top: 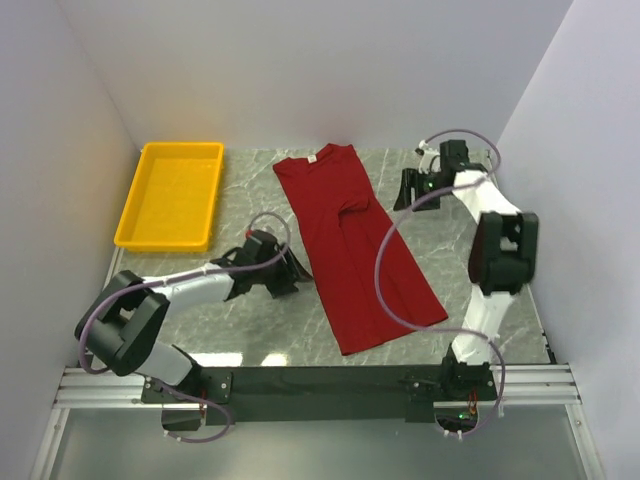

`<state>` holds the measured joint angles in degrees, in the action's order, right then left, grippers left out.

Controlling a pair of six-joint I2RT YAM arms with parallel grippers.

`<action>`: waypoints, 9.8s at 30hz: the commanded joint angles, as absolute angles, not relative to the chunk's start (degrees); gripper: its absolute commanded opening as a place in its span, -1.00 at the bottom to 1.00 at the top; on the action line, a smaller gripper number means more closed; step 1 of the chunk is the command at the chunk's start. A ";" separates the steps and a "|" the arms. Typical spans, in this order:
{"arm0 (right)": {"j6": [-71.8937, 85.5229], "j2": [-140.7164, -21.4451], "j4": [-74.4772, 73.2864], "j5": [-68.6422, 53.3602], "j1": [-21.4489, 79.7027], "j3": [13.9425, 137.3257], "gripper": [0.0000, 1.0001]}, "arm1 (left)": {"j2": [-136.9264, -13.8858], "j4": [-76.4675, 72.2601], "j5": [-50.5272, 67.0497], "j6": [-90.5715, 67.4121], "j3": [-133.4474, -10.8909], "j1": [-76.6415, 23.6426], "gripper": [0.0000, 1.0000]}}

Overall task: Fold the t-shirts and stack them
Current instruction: Fold the tshirt

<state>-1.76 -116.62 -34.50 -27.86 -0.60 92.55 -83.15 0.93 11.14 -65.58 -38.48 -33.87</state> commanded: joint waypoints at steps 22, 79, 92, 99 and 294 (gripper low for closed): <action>-26.28 -56.70 -41.83 -39.20 -9.14 49.84 0.89 | -85.33 -4.74 -11.51 -100.71 -32.87 -75.49 0.25; -33.05 -51.15 -48.95 -41.66 -12.74 49.75 0.89 | -96.50 16.35 -20.30 -117.51 -44.82 -78.57 -0.99; -41.56 -51.15 -51.50 -37.36 -12.74 49.66 0.89 | -94.13 17.93 -21.88 -122.34 -44.82 -84.90 -0.38; -51.31 -53.52 -55.62 -34.99 -12.74 49.92 0.89 | -86.67 25.22 -27.33 -120.77 -46.58 -85.87 0.23; -45.44 -111.18 -41.93 -30.59 8.52 90.96 -1.00 | -96.15 -13.80 15.20 -84.82 -46.67 -31.29 -0.92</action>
